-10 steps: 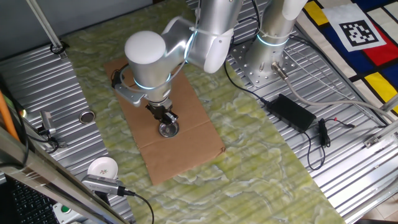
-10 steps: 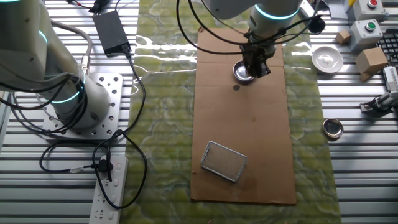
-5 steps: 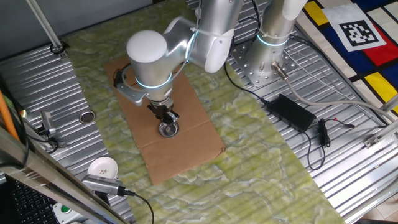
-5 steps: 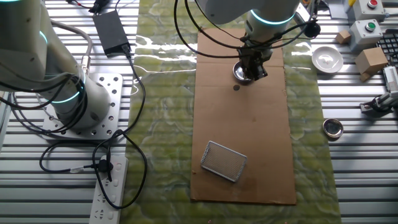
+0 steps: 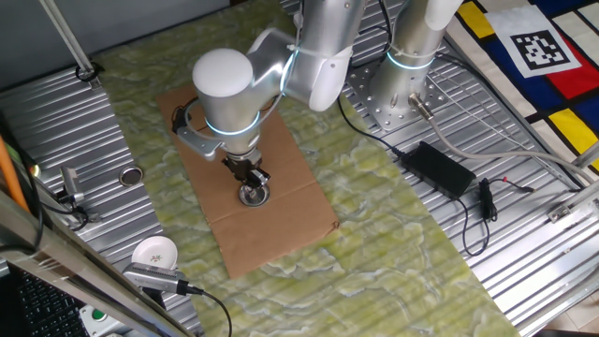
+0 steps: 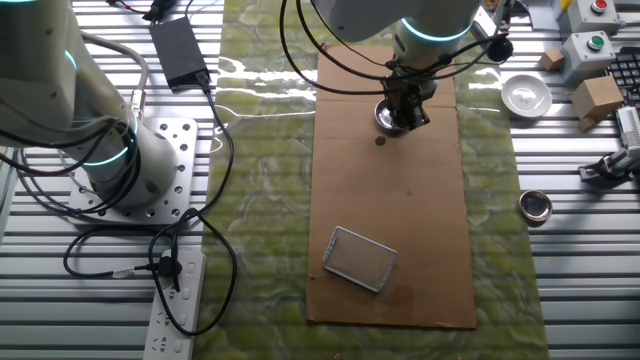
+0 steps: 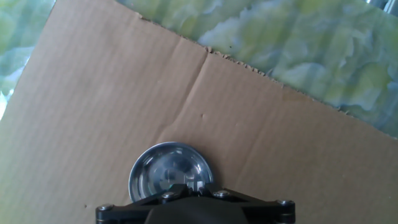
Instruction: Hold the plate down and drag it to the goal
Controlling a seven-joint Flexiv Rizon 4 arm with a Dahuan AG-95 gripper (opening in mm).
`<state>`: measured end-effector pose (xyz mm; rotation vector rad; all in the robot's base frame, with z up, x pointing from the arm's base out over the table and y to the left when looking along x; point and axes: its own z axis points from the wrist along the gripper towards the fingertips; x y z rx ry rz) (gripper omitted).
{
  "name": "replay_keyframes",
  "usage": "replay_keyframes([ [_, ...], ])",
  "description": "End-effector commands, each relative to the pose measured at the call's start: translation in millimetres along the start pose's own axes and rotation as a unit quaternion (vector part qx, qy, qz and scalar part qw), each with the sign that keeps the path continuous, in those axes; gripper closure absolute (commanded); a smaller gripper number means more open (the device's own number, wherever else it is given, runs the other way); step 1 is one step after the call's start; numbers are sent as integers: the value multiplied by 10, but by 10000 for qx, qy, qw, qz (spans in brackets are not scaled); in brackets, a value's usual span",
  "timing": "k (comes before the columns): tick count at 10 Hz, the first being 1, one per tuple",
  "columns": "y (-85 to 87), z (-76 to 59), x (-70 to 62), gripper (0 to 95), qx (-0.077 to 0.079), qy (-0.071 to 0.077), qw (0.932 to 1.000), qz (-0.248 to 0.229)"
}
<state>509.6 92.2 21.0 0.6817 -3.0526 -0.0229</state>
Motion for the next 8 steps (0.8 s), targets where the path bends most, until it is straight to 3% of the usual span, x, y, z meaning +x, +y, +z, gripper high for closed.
replay_keyframes([
  [1,-3,-2,8,950,16,-5,10000,-29],
  [8,-4,22,89,950,166,60,9995,-260],
])
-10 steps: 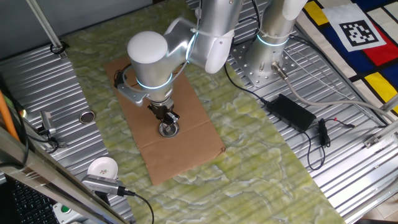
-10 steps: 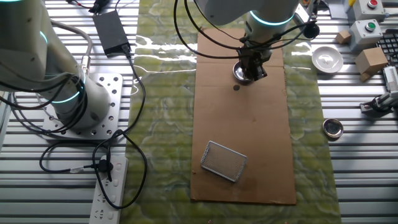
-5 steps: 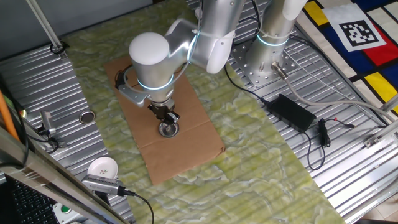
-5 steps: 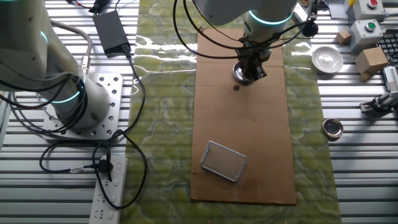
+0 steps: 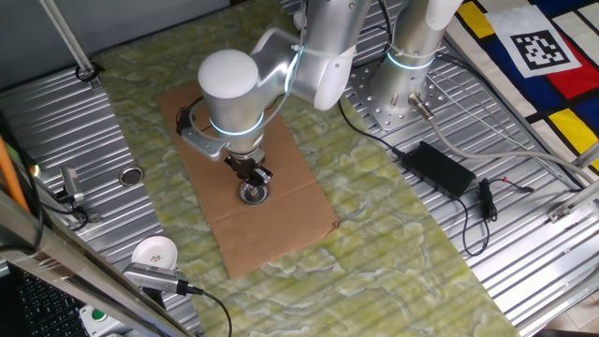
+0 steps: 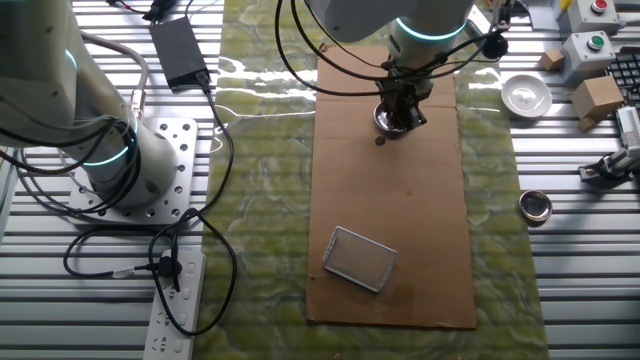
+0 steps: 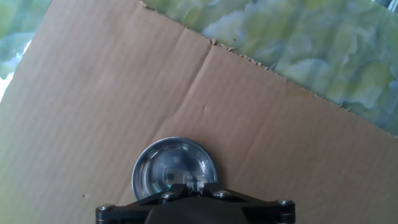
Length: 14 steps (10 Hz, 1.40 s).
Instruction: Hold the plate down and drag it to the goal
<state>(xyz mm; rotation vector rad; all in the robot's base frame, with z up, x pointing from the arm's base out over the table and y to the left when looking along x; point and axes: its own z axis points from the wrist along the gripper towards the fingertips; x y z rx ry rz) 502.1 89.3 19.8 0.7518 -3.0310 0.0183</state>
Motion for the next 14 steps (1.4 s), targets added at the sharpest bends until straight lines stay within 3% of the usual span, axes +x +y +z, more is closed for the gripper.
replay_keyframes([
  [1,-9,12,22,950,59,13,10000,-42],
  [6,-22,21,66,950,135,61,9997,-185],
  [14,-221,-16,160,950,116,71,9996,-263],
])
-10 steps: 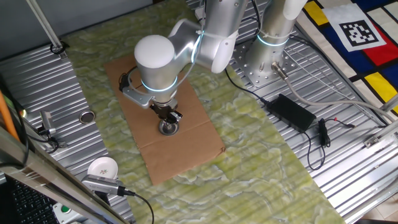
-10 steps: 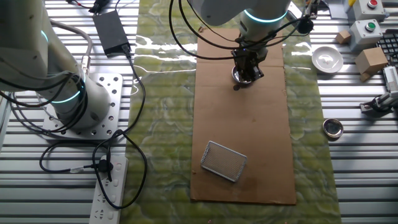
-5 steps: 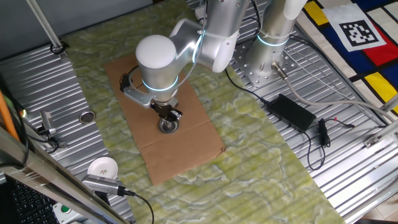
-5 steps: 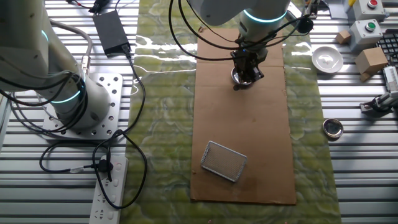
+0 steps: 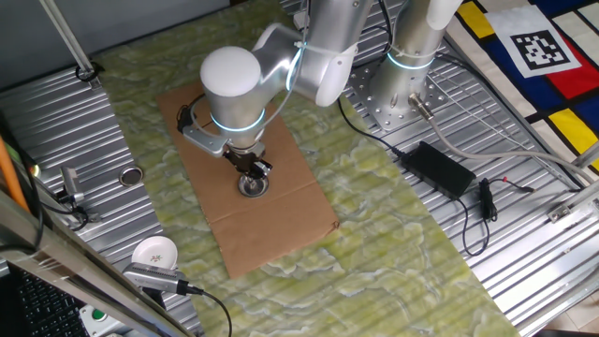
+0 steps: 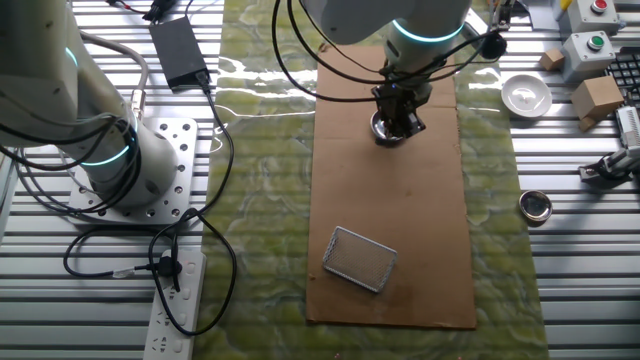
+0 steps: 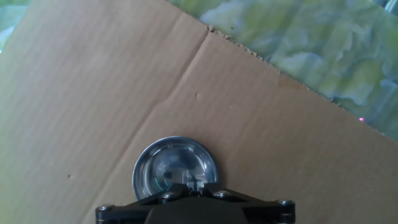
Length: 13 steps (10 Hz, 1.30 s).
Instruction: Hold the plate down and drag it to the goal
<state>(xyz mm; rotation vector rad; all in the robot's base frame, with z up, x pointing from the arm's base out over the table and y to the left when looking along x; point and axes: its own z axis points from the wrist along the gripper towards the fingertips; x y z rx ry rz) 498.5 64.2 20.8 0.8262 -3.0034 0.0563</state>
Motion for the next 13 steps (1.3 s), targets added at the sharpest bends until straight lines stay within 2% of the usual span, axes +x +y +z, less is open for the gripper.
replay_keyframes([
  [1,-37,-14,26,950,5,7,10000,-35],
  [13,-247,0,185,950,5,34,9997,-231],
])
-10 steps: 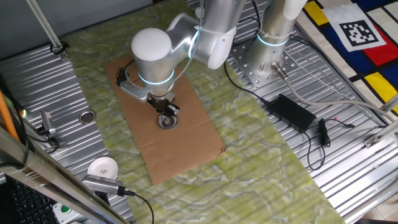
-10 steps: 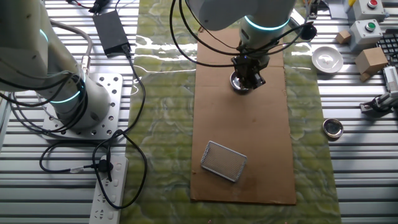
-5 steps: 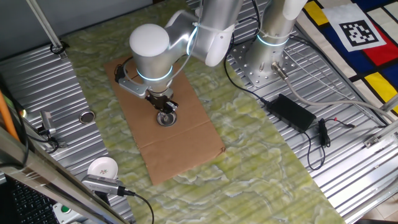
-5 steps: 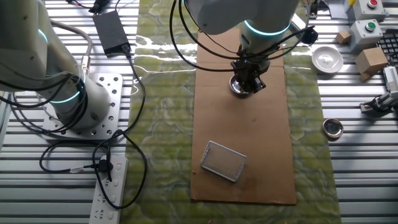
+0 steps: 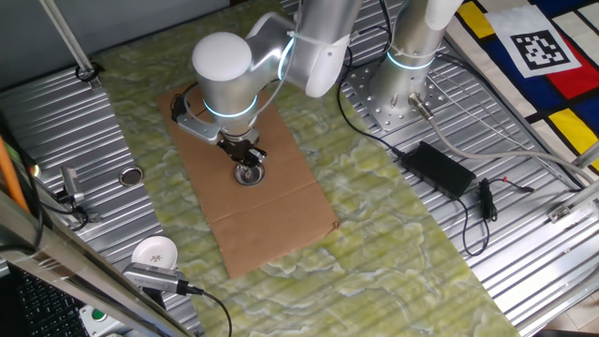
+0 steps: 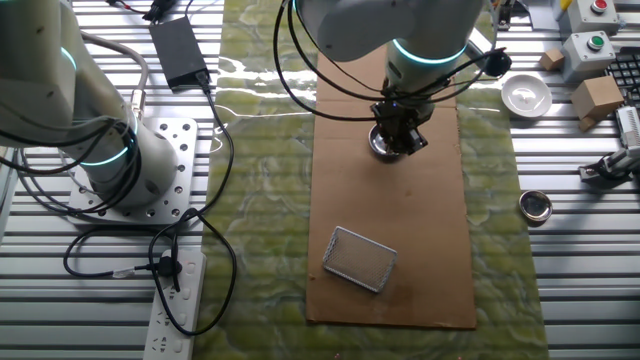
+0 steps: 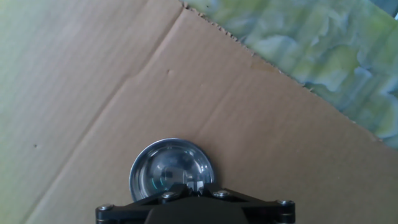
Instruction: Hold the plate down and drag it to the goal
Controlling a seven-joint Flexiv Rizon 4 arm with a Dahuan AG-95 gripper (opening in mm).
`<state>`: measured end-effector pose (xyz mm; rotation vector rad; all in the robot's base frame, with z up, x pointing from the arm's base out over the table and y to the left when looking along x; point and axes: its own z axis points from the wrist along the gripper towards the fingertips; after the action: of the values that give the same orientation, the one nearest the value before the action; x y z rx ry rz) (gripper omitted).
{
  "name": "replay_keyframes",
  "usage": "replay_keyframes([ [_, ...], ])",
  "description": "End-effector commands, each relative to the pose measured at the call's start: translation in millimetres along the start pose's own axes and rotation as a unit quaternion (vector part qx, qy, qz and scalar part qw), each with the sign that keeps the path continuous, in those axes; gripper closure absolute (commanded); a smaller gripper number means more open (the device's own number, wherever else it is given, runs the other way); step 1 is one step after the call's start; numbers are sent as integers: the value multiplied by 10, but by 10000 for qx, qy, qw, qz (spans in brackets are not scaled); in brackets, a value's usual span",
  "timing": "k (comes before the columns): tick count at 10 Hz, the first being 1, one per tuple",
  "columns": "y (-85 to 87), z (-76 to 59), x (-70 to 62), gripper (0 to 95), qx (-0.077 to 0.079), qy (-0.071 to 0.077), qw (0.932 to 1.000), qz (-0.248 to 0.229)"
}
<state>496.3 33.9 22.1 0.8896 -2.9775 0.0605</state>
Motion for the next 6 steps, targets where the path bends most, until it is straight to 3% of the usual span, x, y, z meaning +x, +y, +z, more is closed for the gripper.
replay_keyframes([
  [1,-10,3,21,950,-1,0,10000,-23],
  [6,-81,3,80,950,-1,5,10000,-96],
])
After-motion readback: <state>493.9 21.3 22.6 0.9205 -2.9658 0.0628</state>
